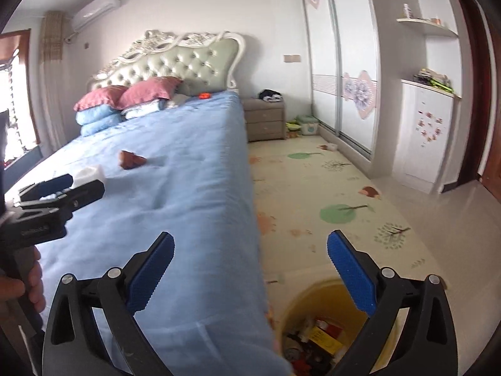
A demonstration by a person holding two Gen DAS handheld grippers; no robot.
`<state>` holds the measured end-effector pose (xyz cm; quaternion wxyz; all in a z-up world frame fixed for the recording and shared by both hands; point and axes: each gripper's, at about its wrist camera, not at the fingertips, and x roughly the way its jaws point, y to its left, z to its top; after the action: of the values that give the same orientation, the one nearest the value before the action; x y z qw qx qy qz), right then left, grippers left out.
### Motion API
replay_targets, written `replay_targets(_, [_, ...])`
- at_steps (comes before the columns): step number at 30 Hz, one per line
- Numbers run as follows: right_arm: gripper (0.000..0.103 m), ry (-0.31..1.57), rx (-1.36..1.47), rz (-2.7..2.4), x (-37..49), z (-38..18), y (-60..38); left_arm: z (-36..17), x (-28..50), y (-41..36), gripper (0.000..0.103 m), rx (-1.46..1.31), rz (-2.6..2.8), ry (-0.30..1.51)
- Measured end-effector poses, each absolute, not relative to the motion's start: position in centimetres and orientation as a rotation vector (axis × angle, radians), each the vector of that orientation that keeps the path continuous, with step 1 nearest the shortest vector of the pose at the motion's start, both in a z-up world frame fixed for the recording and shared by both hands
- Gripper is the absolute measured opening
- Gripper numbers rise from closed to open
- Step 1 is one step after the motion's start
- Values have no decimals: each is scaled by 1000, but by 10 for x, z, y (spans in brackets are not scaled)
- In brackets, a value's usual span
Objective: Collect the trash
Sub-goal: 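Move both tools back to the bed toward the juice carton and foam block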
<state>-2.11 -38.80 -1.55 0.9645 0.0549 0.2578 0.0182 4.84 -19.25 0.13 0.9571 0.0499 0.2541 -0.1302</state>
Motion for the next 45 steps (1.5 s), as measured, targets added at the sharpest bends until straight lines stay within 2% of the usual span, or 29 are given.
replay_targets(7, [95,488,48,214,12,2,-295,8,65,-89,99,34,-46,506])
replay_targets(14, [95,484,31,317,39,9,-229,12,61,-25,99,7,38,486])
replay_targets(31, [95,551,-8,393,82,-5,-144,-7,80,61,99,-65,141,519])
replay_targets(45, [95,786,-65,492,175,-39,-64,-22,117,98,99,-94,120,597])
